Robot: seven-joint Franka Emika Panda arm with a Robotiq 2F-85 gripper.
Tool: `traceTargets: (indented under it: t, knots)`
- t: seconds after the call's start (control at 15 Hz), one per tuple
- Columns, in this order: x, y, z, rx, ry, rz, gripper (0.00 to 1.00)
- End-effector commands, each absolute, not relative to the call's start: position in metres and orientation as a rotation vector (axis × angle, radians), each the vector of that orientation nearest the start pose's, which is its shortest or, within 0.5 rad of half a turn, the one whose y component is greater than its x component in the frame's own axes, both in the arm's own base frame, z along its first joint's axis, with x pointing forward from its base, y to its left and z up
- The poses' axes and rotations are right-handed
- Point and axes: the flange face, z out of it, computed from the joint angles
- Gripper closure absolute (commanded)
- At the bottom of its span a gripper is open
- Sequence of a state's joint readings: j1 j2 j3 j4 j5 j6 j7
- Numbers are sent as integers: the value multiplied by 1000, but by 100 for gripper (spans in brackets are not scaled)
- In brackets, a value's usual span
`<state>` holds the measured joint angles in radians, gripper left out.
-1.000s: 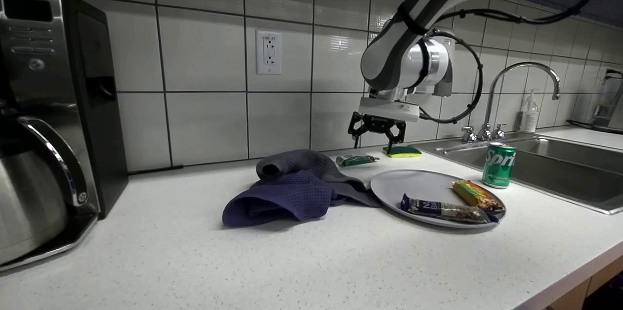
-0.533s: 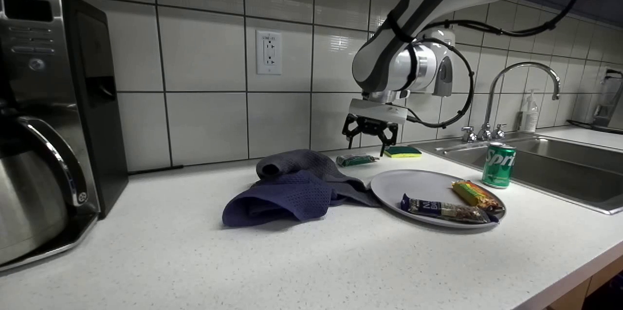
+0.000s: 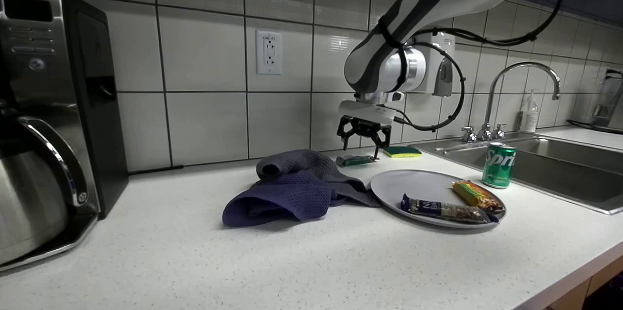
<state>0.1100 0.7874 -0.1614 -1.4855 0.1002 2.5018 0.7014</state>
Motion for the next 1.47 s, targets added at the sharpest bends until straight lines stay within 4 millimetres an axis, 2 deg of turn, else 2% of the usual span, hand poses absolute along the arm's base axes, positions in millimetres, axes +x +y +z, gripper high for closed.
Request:
traceTargets:
  t: [0.0,0.27,0.6,1.4]
  knots:
    - [752,-14,238,-2804,1252,-320,0]
    - [759,-14,238,-2771,1322,-283,0]
    - [766,-19,230,-2748,1391,-241,0]
    - [771,-18,215,-2759,1428,-169,0]
